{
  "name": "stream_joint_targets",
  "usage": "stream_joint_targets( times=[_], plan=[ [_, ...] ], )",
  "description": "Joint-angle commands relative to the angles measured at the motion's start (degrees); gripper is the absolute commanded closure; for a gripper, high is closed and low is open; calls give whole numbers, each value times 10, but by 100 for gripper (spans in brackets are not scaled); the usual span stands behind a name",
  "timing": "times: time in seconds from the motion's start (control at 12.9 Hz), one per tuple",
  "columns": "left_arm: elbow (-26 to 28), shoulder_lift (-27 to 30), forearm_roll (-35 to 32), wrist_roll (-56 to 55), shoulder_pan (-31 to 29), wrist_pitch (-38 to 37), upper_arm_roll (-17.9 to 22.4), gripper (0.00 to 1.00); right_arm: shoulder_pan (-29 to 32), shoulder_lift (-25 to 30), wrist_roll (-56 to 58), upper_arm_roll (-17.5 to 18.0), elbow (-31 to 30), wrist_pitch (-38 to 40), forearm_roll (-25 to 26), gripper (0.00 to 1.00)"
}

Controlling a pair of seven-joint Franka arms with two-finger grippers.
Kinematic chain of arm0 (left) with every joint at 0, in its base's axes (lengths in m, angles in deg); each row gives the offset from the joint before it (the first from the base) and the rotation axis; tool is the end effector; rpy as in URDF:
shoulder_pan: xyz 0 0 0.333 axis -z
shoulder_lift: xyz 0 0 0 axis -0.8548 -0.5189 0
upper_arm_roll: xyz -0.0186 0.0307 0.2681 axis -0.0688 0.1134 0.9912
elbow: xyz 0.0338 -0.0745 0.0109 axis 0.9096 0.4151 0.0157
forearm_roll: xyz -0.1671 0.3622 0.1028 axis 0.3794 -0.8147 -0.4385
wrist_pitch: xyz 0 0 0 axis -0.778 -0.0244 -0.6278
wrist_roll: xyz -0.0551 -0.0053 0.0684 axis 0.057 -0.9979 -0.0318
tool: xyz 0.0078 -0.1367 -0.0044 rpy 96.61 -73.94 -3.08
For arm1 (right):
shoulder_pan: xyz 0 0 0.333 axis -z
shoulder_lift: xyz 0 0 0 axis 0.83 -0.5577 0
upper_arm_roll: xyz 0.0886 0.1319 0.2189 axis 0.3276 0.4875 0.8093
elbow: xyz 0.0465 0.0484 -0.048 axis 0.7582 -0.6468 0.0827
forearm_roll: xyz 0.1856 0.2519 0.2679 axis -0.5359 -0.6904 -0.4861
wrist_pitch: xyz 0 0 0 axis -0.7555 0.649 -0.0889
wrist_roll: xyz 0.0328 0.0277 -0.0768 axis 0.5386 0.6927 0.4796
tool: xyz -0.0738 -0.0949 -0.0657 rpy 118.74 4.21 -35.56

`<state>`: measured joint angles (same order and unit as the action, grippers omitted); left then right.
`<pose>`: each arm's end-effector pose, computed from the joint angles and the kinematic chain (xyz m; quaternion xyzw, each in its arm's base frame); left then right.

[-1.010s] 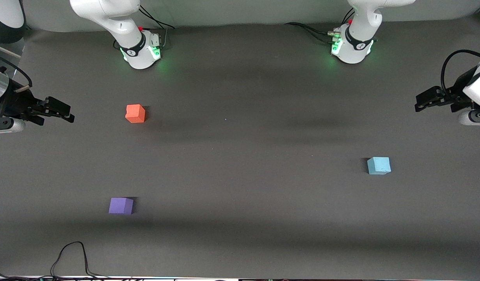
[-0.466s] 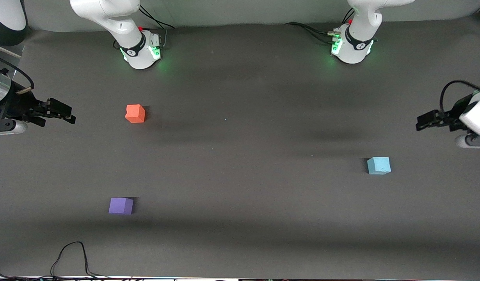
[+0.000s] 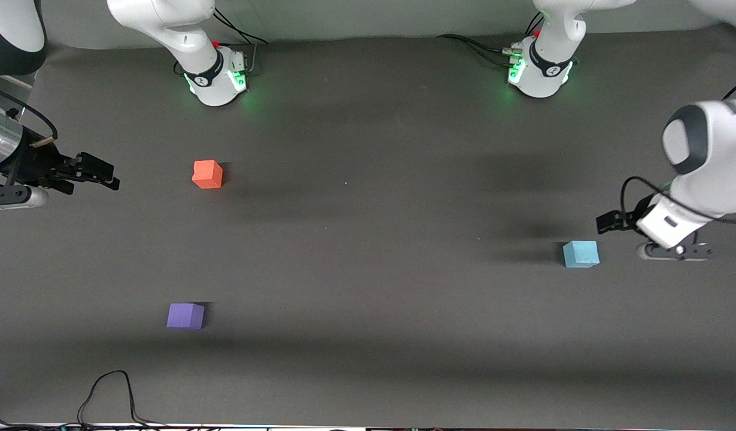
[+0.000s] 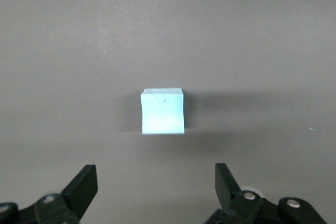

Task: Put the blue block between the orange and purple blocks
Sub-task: 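Reach the left gripper down to the light blue block and grasp it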

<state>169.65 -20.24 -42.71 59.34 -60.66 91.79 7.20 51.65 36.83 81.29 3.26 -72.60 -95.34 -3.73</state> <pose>0.5974 0.0236 0.2694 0.9997 -0.0158 -0.0182 0.0045 0.5724 0.0035 0.4987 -0.9994 -0.0103 0.0163 0.0298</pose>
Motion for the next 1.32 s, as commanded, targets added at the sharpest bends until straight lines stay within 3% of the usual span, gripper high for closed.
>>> stream_joint_targets(
  times=[0.0, 0.39, 0.93, 1.09, 1.17, 1.24],
  plan=[
    [-1, -48, -10, 8, 1, 57, -1, 0, -1, 11, 7, -1, -13, -8, -12, 0],
    [-1, -133, -10, 5, 5, 143, -1, 0, -1, 16, 7, -1, -34, -16, -12, 0],
    [0, -163, -10, -4, 5, 136, -1, 1, -1, 15, 6, 0, -33, -21, -12, 0],
    [-1, -164, -9, -7, 5, 134, -1, 39, -2, 12, 6, 0, -34, -29, -12, 0],
    [-1, -165, -10, -14, 5, 134, -1, 50, -1, 12, 6, 0, -33, -32, -12, 0],
    [-2, -165, -10, -17, 5, 134, -1, 54, -1, 11, 6, 0, -33, -33, -12, 0]
  ],
)
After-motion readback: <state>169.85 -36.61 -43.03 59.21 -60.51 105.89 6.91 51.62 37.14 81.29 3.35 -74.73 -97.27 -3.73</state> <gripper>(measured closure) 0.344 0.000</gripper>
